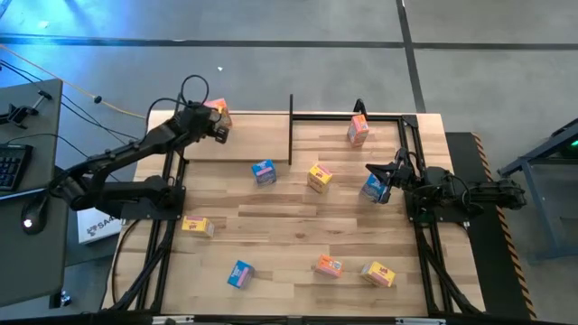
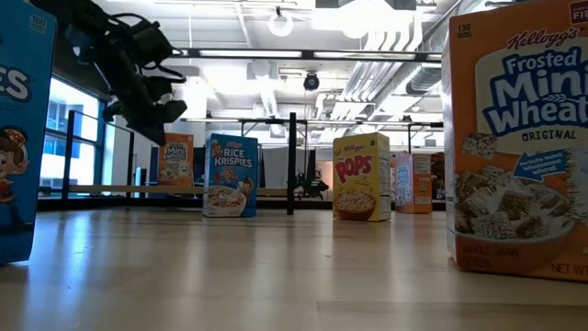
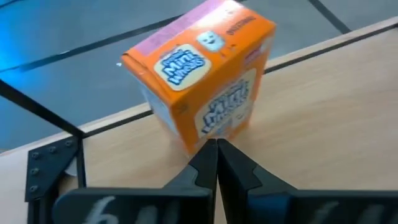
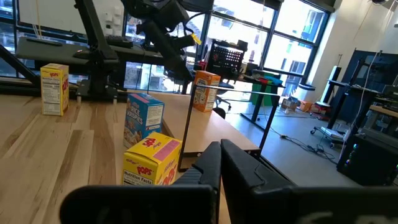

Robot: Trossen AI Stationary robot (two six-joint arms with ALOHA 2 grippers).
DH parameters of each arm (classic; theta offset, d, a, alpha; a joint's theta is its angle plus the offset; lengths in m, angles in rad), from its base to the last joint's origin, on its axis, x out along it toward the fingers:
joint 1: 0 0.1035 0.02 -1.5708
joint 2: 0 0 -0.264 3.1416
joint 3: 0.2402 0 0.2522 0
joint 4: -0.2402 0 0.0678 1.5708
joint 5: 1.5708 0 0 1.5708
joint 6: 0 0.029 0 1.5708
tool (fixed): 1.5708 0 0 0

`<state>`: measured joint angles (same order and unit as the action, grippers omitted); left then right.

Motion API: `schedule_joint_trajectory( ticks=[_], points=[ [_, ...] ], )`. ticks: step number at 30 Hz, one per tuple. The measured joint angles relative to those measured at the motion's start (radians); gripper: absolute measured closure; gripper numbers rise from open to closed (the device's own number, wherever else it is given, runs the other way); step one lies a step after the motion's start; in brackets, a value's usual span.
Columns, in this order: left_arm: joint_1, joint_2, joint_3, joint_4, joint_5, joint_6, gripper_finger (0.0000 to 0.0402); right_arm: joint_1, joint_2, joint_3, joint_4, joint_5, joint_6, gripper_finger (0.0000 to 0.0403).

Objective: Stack cereal on shelf
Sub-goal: Put the middle orange cereal box on the shelf

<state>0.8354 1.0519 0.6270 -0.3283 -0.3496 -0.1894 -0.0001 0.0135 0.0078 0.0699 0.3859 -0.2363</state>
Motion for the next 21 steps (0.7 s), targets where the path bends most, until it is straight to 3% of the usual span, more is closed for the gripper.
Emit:
schedule_joint_trajectory(
  ticks=[21],
  points=[
    [0.087, 0.073, 0.0, 0.12, -0.014, 0.059, 0.0401, 0.0, 0.0, 0.0, 0.0, 0.0, 0.0, 0.0403]
  ],
)
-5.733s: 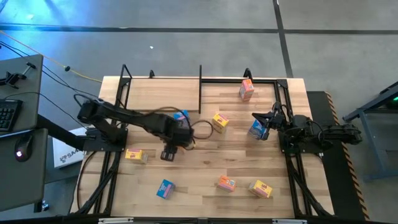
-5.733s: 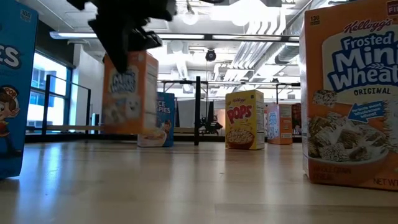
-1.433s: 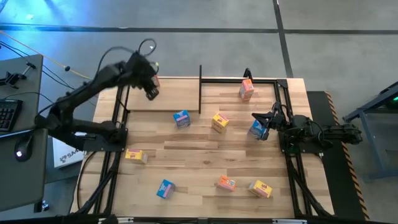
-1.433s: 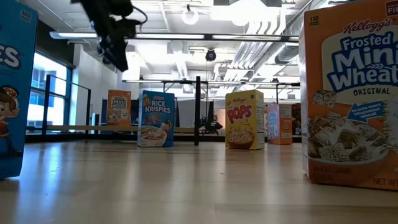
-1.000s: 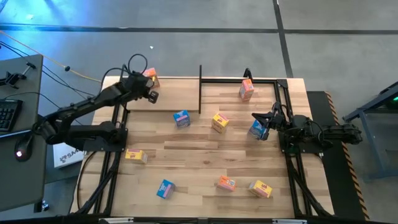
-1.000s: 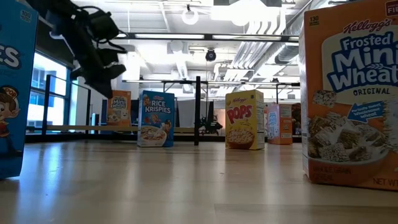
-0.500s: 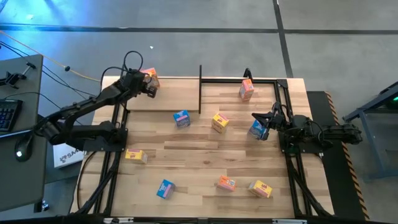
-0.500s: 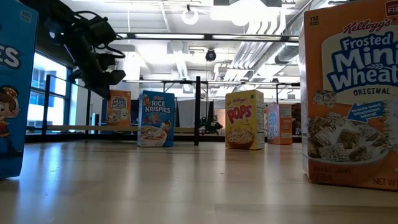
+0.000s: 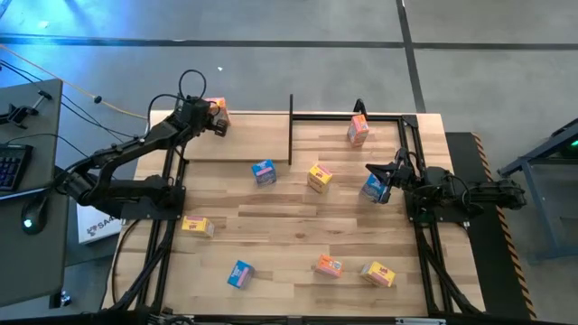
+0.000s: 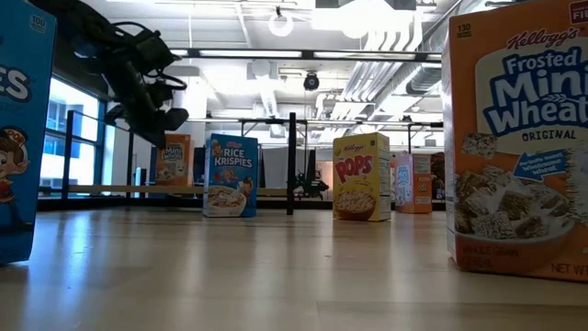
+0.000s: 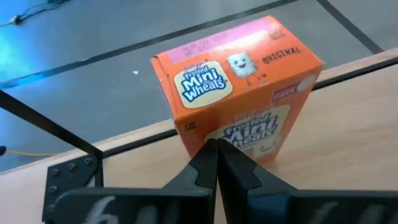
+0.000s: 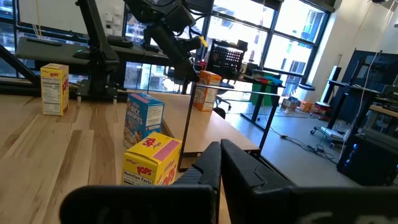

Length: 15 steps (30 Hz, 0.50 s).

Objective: Stack cereal on shelf
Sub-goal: Put the middle orange cereal box on the shelf, then put the top yellow cereal box on the shelf

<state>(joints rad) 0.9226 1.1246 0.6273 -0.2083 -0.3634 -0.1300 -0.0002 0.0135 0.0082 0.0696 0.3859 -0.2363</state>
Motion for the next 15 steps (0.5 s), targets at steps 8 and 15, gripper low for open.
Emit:
schedule_joint_trajectory(
  ticks=[8, 15],
  points=[
    [-0.004, -0.014, 0.0, -0.006, 0.028, 0.005, 0.0401, 0.0, 0.0, 0.0, 0.0, 0.0, 0.0, 0.0403],
    [-0.107, -0.12, -0.002, -0.005, 0.071, 0.045, 0.0401, 0.0, 0.0, 0.0, 0.0, 0.0, 0.0, 0.0403]
  ],
)
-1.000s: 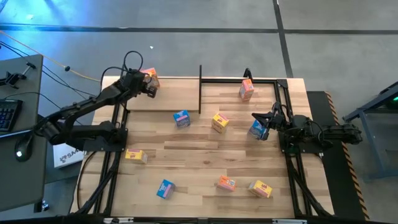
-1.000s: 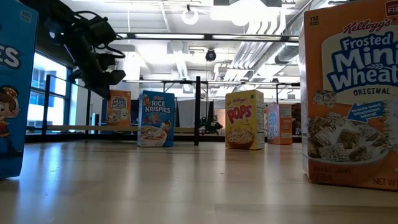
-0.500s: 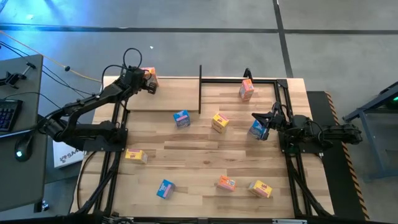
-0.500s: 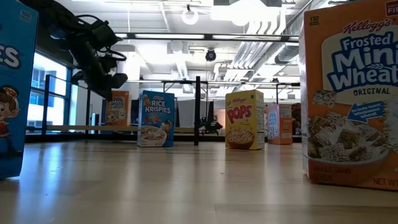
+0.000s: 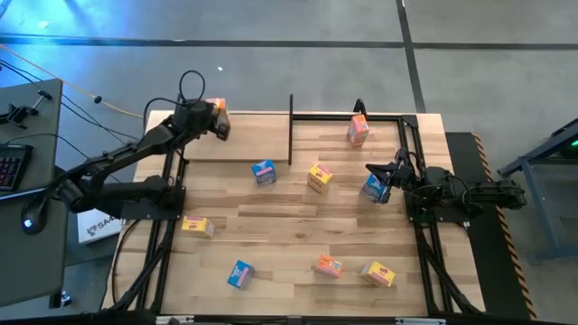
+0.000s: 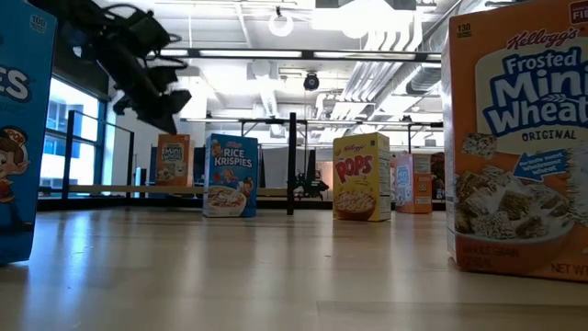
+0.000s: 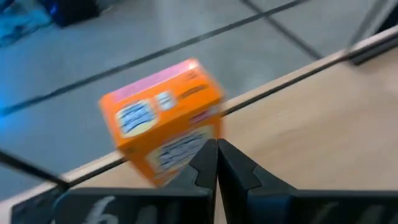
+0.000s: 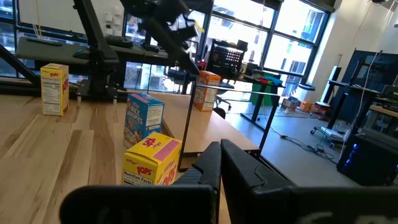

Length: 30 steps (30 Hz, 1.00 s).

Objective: Stack cereal on shelf
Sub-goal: Put the top yellow cereal box on the shelf

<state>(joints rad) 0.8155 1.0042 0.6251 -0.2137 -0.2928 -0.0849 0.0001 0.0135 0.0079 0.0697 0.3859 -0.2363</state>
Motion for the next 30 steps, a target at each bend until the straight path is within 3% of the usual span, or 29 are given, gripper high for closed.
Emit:
schedule_joint_trajectory(
  ticks=[5, 13, 21, 24, 30],
  points=[
    [-0.125, -0.094, -0.083, 0.122, 0.041, 0.038, 0.0401, 0.0, 0.0, 0.0, 0.0, 0.0, 0.0, 0.0403],
    [-0.311, -0.168, -0.308, 0.573, 0.236, -0.028, 0.0401, 0.0, 0.0, 0.0, 0.0, 0.0, 0.0, 0.0403],
    [-0.43, -0.17, -0.441, 0.966, 0.295, 0.005, 0.0401, 0.0, 0.0, 0.0, 0.003, -0.009, 0.0, 0.0403],
    [-0.43, -0.17, -0.452, 1.004, 0.378, 0.045, 0.0401, 0.0, 0.0, 0.0, 0.022, -0.049, 0.031, 0.0403],
    [-0.409, -0.165, -0.452, 0.987, 0.386, 0.097, 0.0401, 0.0, 0.003, 0.0, 0.163, -0.161, 0.089, 0.0403]
  ],
)
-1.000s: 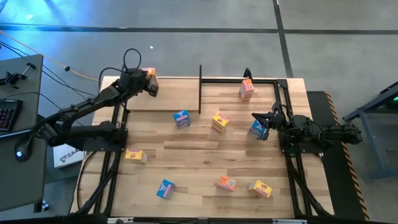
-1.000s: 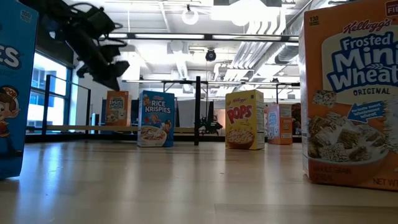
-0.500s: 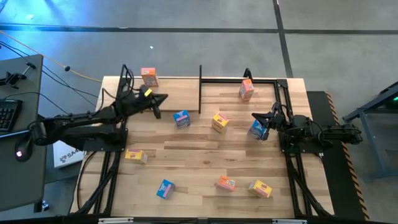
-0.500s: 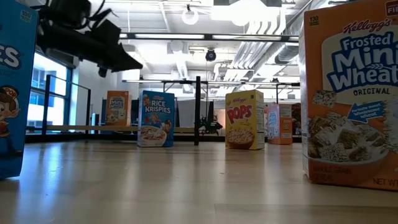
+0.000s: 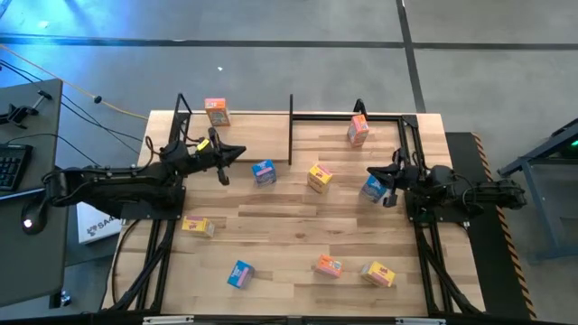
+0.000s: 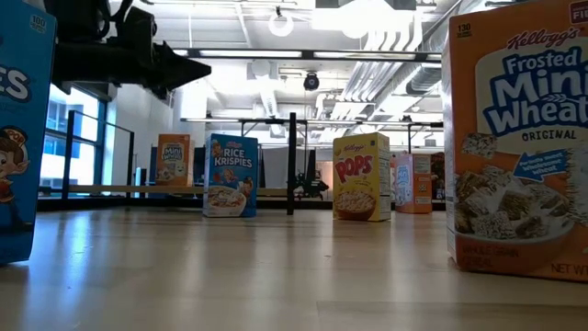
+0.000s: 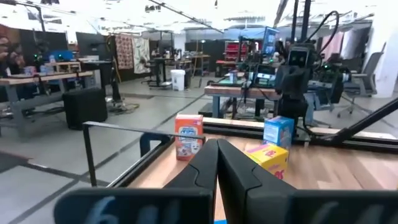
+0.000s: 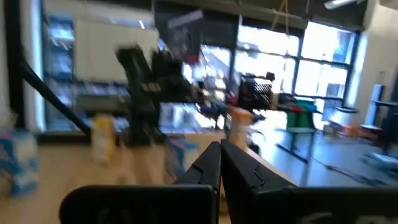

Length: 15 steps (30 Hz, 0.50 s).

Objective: Stack cereal on shelf
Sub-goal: Put the top yellow cereal box on the shelf

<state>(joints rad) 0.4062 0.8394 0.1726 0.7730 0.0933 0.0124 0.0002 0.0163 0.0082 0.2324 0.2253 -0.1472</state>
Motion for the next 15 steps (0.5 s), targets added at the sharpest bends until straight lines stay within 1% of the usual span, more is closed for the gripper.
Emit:
schedule_joint_trajectory(
  ticks=[2, 6, 8, 11, 13, 15],
  points=[
    [0.002, 0.0, 0.0, -0.012, -0.001, 0.0, 0.0401, 0.0, 0.013, 0.0, 0.025, 0.005, 0.019, 0.0403],
    [0.001, 0.0, 0.0, -0.028, -0.002, 0.0, 0.0401, 0.0, 0.075, 0.002, 0.139, 0.088, 0.074, 0.0402],
    [0.001, 0.0, 0.0, -0.028, -0.008, 0.011, 0.0401, 0.0, 0.13, 0.012, 0.142, 0.115, 0.117, 0.0392],
    [0.002, 0.0, 0.0, -0.027, -0.032, 0.026, 0.0401, 0.0, 0.229, 0.037, 0.147, 0.135, 0.169, 0.0354],
    [0.002, 0.0, 0.0, -0.026, -0.05, 0.026, 0.0401, 0.0, 0.311, 0.059, 0.146, 0.136, 0.223, 0.0312],
    [0.002, 0.0, 0.0, -0.027, -0.056, 0.026, 0.0401, 0.0, 0.396, 0.09, 0.145, 0.135, 0.284, 0.0262]
  ],
)
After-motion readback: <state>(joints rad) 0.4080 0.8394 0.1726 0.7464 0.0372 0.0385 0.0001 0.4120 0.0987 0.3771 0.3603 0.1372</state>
